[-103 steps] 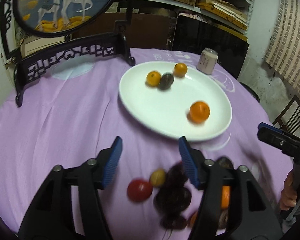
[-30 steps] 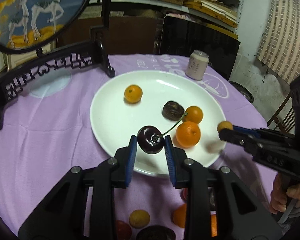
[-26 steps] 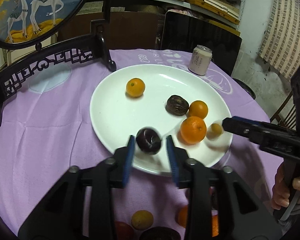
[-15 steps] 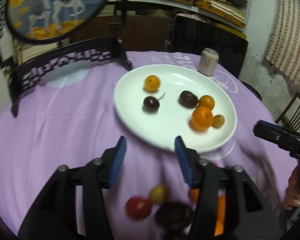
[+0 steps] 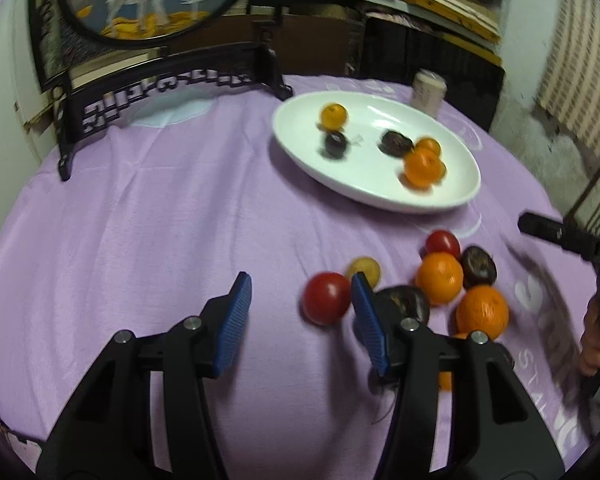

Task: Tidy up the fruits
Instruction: 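Grasp a red tomato with the left gripper while the right gripper grasps a dark plum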

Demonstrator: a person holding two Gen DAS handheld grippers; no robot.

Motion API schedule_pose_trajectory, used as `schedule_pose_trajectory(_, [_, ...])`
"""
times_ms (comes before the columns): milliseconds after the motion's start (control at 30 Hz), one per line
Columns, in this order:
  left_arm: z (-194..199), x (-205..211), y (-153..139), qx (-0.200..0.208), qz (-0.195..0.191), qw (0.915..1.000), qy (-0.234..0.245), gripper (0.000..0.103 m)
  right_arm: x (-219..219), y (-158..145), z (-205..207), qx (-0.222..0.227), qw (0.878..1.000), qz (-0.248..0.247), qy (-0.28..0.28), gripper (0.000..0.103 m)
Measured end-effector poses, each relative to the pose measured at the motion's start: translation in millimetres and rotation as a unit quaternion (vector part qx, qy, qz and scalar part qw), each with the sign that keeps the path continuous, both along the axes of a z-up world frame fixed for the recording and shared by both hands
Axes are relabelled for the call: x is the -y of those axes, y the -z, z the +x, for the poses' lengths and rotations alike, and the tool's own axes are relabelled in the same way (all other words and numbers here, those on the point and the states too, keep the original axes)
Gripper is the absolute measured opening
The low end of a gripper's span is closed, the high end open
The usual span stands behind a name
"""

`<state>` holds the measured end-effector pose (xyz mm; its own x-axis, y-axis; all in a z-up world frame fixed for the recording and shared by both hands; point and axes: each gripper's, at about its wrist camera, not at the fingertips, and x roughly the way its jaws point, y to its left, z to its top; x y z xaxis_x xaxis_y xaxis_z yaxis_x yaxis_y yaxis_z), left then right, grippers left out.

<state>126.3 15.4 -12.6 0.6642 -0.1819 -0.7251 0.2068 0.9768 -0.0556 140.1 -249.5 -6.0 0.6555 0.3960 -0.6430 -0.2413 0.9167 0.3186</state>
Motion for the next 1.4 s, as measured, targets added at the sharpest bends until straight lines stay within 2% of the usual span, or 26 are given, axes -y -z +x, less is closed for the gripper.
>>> schedule_pose_trajectory(267, [4.1, 12.7, 12.2, 0.0, 0.037, 0.9993, 0.006, 0.056, -5.5, 3.6, 0.9, -0.005, 1.0, -0.012, -0.009, 0.069])
schedule_pose_trajectory(333, [8.8, 7.8, 17.3, -0.005, 0.034, 0.9994, 0.002, 0.067, -6.9, 3.6, 0.5, -0.003, 1.0, -0.015, -0.011, 0.069])
schedule_pose_trajectory(433, [15.6, -5.2, 21.0, -0.015, 0.027, 0.9993, -0.019, 0.068, -6.6, 4.0, 0.4, -0.004, 1.0, -0.015, -0.013, 0.069])
schedule_pose_trajectory(500, [16.2, -10.7, 20.5, -0.019, 0.01, 0.9994, -0.026, 0.064, -6.0, 3.7, 0.5, -0.004, 1.0, -0.013, -0.013, 0.069])
schedule_pose_trajectory(600, [13.3, 1.1, 20.3, -0.012, 0.024, 0.9996, -0.004, 0.055, -6.1, 3.2, 0.0, -0.004, 1.0, -0.011, -0.014, 0.069])
schedule_pose_trajectory(667, [10.0, 11.5, 20.1, -0.008, 0.033, 0.9992, 0.02, 0.042, -7.9, 3.7, -0.2, -0.006, 1.0, -0.011, -0.019, 0.069])
schedule_pose_trajectory(800, [9.6, 12.6, 20.7, -0.014, 0.021, 0.9991, 0.035, 0.031, -12.5, 5.0, -1.5, -0.009, 0.999, -0.014, -0.03, 0.069])
schedule_pose_trajectory(1033, [12.4, 6.0, 19.7, -0.015, 0.019, 0.9996, 0.017, 0.031, -23.8, 12.6, -2.9, -0.034, 0.997, -0.005, -0.067, 0.069])
schedule_pose_trajectory(1100, [12.8, 4.8, 20.4, -0.017, 0.017, 0.9996, 0.014, 0.031, -27.2, 15.7, -3.2, -0.037, 0.997, -0.012, -0.069, 0.064])
schedule_pose_trajectory(1400, [12.9, 7.2, 21.4, -0.014, 0.027, 0.9995, 0.013, 0.031, -41.9, 27.1, 1.1, -0.032, 0.997, -0.043, -0.064, 0.059])
